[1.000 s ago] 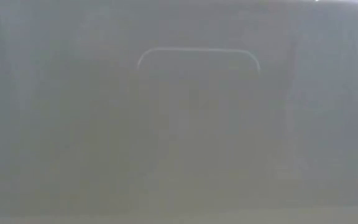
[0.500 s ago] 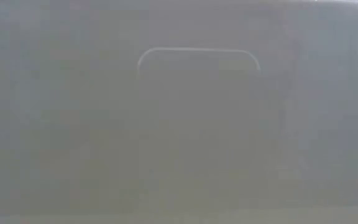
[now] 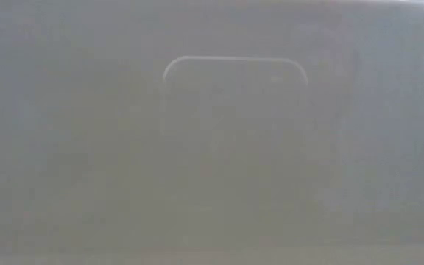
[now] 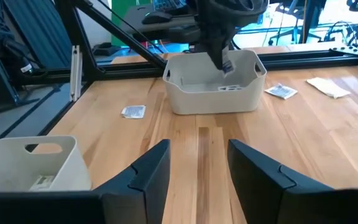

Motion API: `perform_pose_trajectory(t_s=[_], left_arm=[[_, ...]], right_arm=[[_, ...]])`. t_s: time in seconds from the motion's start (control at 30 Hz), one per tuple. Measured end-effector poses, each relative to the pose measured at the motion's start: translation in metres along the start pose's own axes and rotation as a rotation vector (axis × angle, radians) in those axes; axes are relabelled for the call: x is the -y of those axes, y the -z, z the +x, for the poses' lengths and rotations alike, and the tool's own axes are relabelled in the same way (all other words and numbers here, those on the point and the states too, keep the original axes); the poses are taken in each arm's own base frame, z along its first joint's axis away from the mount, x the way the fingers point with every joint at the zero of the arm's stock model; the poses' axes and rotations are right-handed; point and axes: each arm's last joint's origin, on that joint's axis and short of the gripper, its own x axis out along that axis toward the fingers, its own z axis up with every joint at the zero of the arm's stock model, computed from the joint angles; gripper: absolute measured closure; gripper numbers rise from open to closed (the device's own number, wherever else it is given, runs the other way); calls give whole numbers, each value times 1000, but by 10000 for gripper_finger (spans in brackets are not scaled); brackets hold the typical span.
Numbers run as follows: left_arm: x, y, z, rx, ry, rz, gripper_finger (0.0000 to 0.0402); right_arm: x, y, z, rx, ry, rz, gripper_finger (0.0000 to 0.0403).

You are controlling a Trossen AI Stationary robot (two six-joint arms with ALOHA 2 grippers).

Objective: Pick & Place First Aid Supplies
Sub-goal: Put the blue alcohol pad into the top gray bin

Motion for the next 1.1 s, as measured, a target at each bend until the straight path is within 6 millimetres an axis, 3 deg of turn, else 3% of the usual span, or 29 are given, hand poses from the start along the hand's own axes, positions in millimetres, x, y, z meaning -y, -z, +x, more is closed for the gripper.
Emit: perform_pose_trajectory(t_s=[0.2, 0.43, 0.8, 0.97, 1.1], left_arm=[[-2, 1, 0, 11, -43, -21, 401], [3, -3, 12, -41, -100, -14, 398], [8, -8, 35, -87, -291, 34, 358], [4, -6, 33, -106, -357, 52, 335], [6, -9, 17, -142, -367, 44, 333]], right_arm=[[0, 1, 0, -7, 1, 4, 249], [1, 1, 0, -2, 40, 35, 249], [1, 1, 0, -9, 44, 119, 249], [1, 3, 0, -29, 46, 159, 249], [1, 3, 0, -30, 46, 167, 249]])
